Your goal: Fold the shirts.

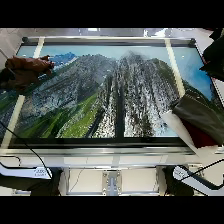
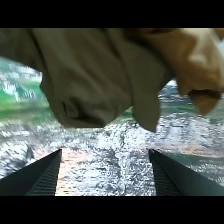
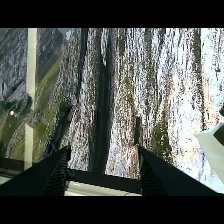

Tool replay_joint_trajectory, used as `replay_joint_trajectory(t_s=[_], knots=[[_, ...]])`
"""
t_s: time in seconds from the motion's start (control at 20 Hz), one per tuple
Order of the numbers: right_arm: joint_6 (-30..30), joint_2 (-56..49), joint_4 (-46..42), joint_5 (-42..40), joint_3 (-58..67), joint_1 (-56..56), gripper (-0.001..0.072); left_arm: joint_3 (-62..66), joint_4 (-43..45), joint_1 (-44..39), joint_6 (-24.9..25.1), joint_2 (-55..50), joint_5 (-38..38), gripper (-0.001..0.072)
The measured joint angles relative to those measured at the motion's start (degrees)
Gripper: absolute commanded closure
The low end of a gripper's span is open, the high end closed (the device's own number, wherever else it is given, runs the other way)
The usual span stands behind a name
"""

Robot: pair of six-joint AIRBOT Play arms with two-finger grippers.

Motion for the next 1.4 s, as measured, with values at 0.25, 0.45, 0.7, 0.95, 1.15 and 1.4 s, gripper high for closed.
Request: replay_joint_trajectory(t_s=[0.25, 0.45, 0.7, 0.95, 1.15, 1.4], knots=[[2.3, 0.0, -0.1, -0.7, 0.0, 1.4, 0.0235, 5.2, -10.5, 2.9, -2.8, -14.9, 4.1, 0.0058], [2.9, 0.0, -0.8, -3.9, 0.0, 5.9, 0.0235, 13.3, -16.2, 3.1, -3.1, -24.1, 5.2, 0.0089], [3.1, -0.3, -5.4, -9.5, 0.0, 12.3, 0.0235, 19.0, -19.1, 2.9, -2.8, -28.8, 5.5, 0.0696], [3.1, -0.5, -9.8, -11.6, 0.0, 14.8, 0.0235, 20.1, -19.8, 2.9, -2.5, -24.7, -0.9, 0.0696], [3.1, -0.4, -11.3, -12.0, 0.0, 15.3, 0.0235, 20.3, -21.1, 2.6, -2.4, -15.0, -9.9, 0.0696], [2.8, 0.0, -14.0, -11.6, 0.0, 15.4, 0.0235, 20.4, -26.7, -0.4, -0.2, 3.0, -18.6, 0.0696]])
